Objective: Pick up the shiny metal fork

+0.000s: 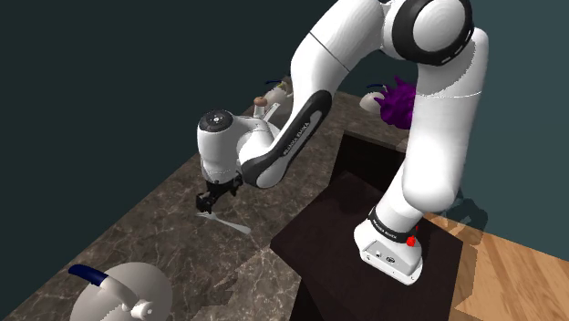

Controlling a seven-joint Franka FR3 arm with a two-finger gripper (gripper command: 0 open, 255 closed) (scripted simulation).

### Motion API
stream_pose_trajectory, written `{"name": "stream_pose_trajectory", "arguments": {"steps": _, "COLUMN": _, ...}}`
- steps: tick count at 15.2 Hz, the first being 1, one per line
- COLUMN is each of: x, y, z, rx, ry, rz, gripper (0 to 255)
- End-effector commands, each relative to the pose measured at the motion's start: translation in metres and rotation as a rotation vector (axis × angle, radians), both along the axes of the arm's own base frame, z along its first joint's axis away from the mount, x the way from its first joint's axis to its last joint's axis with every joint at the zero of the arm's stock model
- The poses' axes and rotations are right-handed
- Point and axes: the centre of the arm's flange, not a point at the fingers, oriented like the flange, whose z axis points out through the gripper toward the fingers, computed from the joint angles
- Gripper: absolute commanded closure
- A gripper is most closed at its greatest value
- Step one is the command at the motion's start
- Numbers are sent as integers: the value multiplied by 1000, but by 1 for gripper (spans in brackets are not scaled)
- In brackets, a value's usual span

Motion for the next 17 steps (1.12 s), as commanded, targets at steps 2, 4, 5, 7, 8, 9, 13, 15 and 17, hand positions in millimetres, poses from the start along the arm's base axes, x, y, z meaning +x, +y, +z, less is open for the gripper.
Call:
{"name": "stream_pose_trajectory", "arguments": {"steps": 2, "x": 10, "y": 23, "z": -36, "rx": -3, "ry": -5, "rz": 9, "gripper": 0}}
{"name": "stream_pose_trajectory", "arguments": {"steps": 4, "x": 10, "y": 24, "z": -44, "rx": -3, "ry": -5, "rz": 9, "gripper": 0}}
{"name": "stream_pose_trajectory", "arguments": {"steps": 5, "x": 10, "y": 24, "z": -49, "rx": -3, "ry": -5, "rz": 9, "gripper": 0}}
{"name": "stream_pose_trajectory", "arguments": {"steps": 7, "x": 10, "y": 24, "z": -60, "rx": -3, "ry": -5, "rz": 9, "gripper": 0}}
{"name": "stream_pose_trajectory", "arguments": {"steps": 8, "x": 10, "y": 24, "z": -65, "rx": -3, "ry": -5, "rz": 9, "gripper": 0}}
{"name": "stream_pose_trajectory", "arguments": {"steps": 9, "x": 10, "y": 24, "z": -70, "rx": -3, "ry": -5, "rz": 9, "gripper": 0}}
{"name": "stream_pose_trajectory", "arguments": {"steps": 13, "x": 10, "y": 25, "z": -79, "rx": -3, "ry": -5, "rz": 9, "gripper": 255}}
{"name": "stream_pose_trajectory", "arguments": {"steps": 15, "x": 10, "y": 25, "z": -79, "rx": -3, "ry": -5, "rz": 9, "gripper": 255}}
{"name": "stream_pose_trajectory", "arguments": {"steps": 17, "x": 10, "y": 26, "z": -79, "rx": -3, "ry": -5, "rz": 9, "gripper": 255}}
